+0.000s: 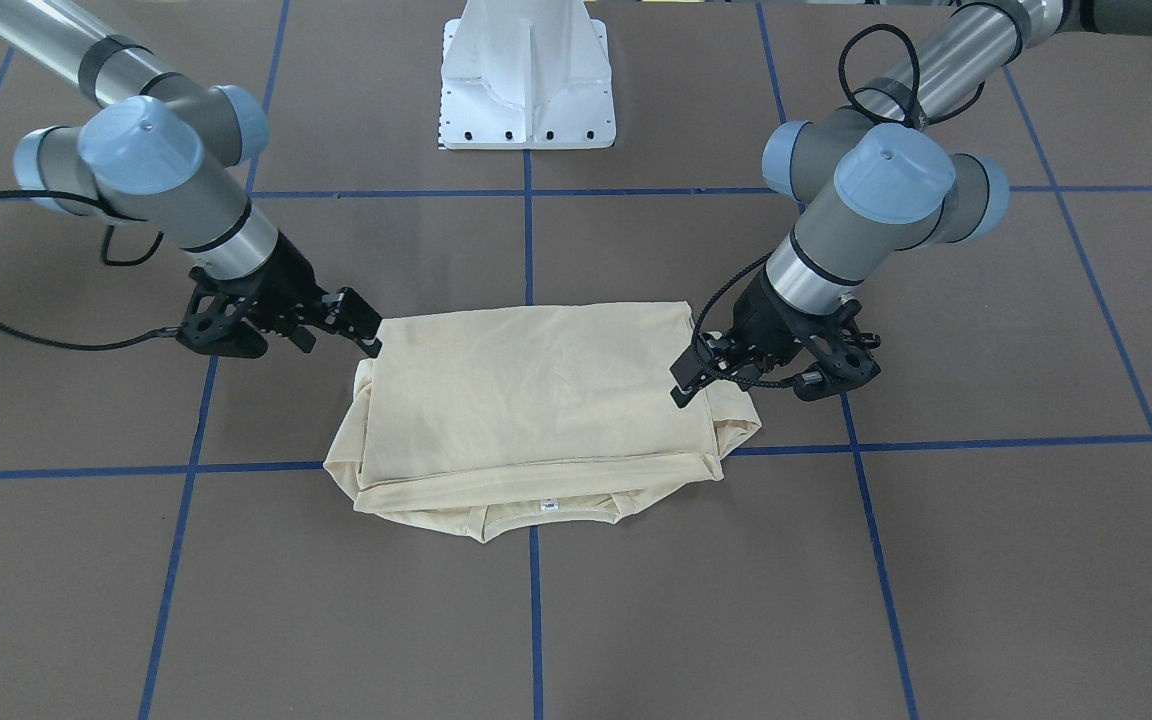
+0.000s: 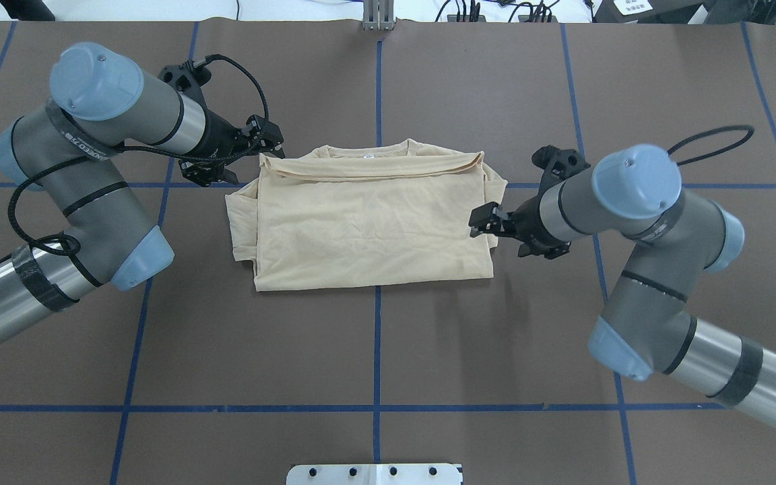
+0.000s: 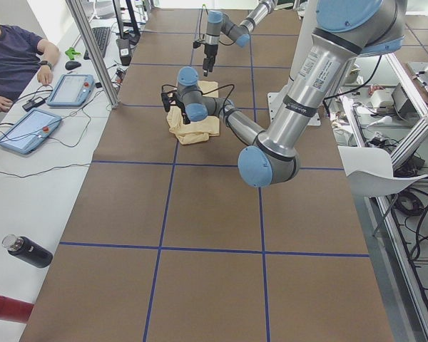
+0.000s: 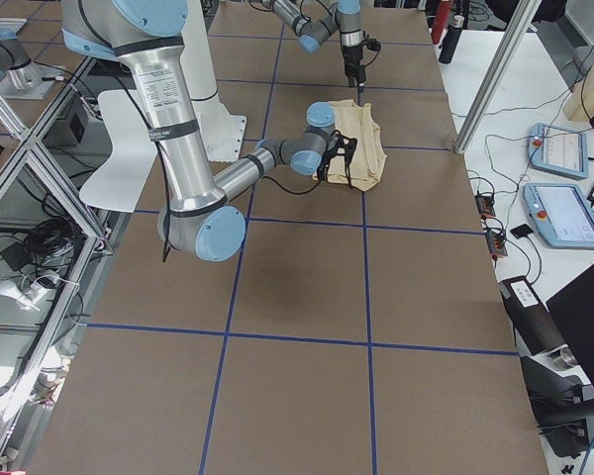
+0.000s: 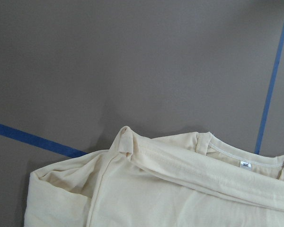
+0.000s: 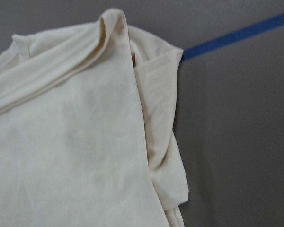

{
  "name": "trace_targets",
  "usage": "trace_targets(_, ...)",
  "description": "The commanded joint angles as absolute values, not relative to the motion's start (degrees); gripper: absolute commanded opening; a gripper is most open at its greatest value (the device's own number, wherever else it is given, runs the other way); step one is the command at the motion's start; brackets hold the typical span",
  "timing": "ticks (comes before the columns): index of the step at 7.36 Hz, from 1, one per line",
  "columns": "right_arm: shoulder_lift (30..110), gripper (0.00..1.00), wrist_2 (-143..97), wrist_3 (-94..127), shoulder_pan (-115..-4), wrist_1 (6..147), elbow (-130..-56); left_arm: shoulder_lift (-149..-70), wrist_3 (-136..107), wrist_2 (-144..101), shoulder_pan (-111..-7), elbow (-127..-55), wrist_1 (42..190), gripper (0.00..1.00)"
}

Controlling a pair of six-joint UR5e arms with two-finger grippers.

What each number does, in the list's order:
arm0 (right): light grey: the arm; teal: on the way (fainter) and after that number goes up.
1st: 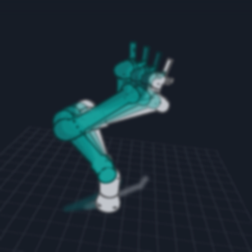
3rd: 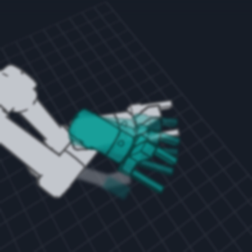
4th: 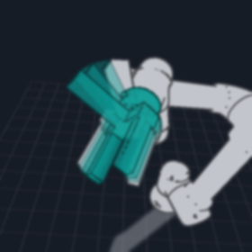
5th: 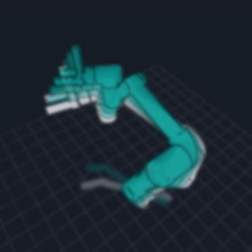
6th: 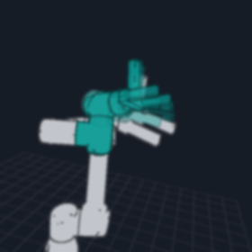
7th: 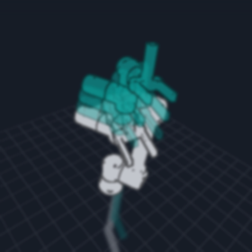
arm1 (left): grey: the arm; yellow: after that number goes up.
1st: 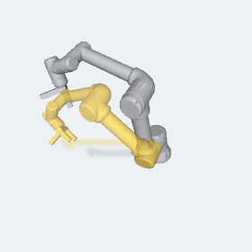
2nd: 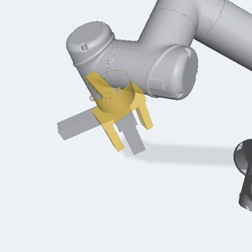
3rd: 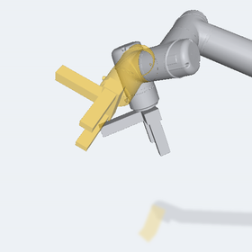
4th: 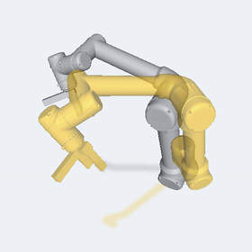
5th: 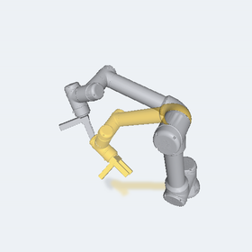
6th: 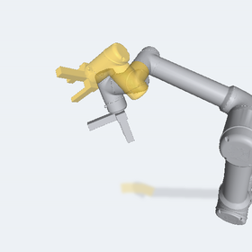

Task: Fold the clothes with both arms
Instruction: 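Move the right gripper down to the folded shirt's side edge nearest it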

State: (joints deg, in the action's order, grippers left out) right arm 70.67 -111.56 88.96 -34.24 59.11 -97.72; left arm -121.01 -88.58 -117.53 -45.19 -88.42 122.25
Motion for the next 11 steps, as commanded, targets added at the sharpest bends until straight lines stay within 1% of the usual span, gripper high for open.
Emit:
trace_targets(1,70.49,1.00,-108.19,91.76,-29.01,62.46,-97.82,-121.03,-88.51,-117.25,-45.18,-88.59,122.26,1.00)
trace_targets(2,69.97,0.99,-108.28,91.76,-28.83,64.75,-97.82,-121.03,-88.51,-117.25,-45.18,-88.85,122.26,1.00)
trace_targets(3,69.70,0.86,-108.28,91.76,-28.92,64.95,-97.74,-120.94,-88.51,-117.25,-45.18,-88.94,122.26,1.00)
trace_targets(4,69.70,0.70,-108.28,91.76,-28.92,64.95,-97.65,-120.85,-88.51,-117.16,-45.18,-88.86,122.26,1.00)
trace_targets(5,69.70,0.61,-108.28,91.76,-29.26,64.95,-97.73,-120.85,-88.51,-117.07,-45.18,-88.86,122.26,1.00)
trace_targets(6,69.70,0.44,-108.37,91.67,-29.70,65.04,-97.73,-120.85,-88.51,-117.07,-45.09,-88.86,122.26,1.00)
trace_targets(7,69.70,0.31,-108.72,91.67,-30.40,65.04,-97.82,-120.85,-88.51,-117.07,-45.09,-88.86,122.26,0.99)
trace_targets(8,69.70,0.23,-108.72,91.58,-30.85,65.04,-97.82,-120.85,-88.51,-117.07,-45.09,-88.86,122.26,0.99)
trace_targets(9,69.70,0.01,-108.72,91.58,-30.85,65.04,-97.82,-120.85,-88.51,-117.07,-45.09,-88.86,122.26,1.00)
trace_targets(11,69.70,0.00,-108.72,91.58,-30.85,65.04,-97.91,-120.85,-88.51,-117.07,-45.09,-88.77,122.26,0.99)
